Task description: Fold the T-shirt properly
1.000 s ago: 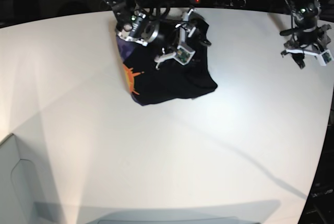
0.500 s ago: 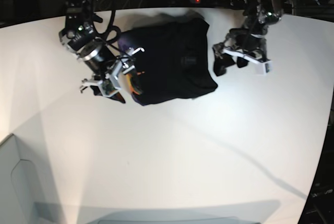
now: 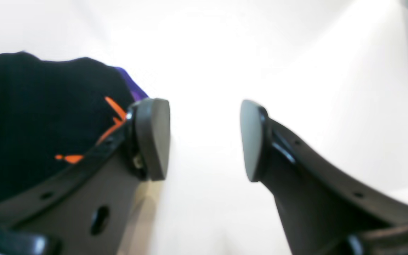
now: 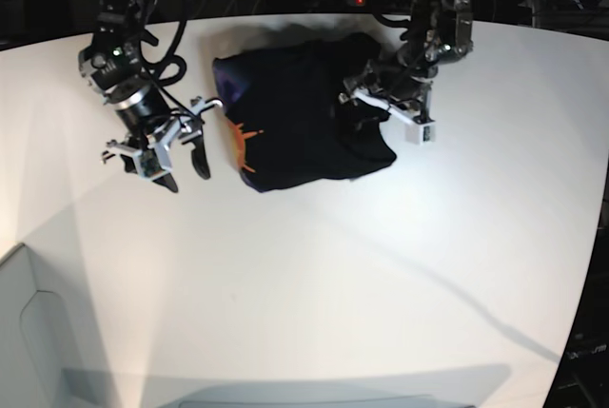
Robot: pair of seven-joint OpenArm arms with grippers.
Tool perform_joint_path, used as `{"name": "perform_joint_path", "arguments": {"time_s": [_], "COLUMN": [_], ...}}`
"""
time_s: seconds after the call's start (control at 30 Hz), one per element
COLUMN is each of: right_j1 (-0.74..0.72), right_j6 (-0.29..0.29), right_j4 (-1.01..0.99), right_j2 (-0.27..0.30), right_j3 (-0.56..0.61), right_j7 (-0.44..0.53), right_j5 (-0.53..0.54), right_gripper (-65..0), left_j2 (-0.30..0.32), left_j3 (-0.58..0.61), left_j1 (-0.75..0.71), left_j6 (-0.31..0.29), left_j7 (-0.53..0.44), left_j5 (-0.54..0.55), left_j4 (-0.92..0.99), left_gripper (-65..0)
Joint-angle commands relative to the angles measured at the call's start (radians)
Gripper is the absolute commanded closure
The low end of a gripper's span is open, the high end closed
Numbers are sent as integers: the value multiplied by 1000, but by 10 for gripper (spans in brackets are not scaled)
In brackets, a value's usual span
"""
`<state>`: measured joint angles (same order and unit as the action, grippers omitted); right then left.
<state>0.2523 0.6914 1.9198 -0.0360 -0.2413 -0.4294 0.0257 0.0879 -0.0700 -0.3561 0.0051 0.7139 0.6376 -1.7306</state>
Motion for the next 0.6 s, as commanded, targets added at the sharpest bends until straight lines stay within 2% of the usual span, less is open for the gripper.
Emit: {"name": "perform_joint_path", "arguments": {"time_s": [0.0,0.1,0.33,0.5,0.57], "right_j1": [-9,-5,5,-44,-72], "right_j6": [7,7,7,7,7], "right_j4": [19,20,33,8,-41], "right_j2": [-5,-15,-26,-32,-55], "right_j3": [4,35,170,234,230], "right_j7": [28,28,28,28,37], "right_j5": [18,20,15,12,12], "right_gripper": [-320,-316,-301,-143,-76], "left_j2": [2,2,3,5,19], "left_j3": [2,28,39,39,40], "left_j1": [13,42,82,82,82], "left_j6": [-1,5,6,6,6], "left_j7": [6,8,10,10,10], "left_j5": [8,6,4,4,4], "left_j4": [5,44,91,91,91], "left_gripper": [-244,-14,0,0,0]}}
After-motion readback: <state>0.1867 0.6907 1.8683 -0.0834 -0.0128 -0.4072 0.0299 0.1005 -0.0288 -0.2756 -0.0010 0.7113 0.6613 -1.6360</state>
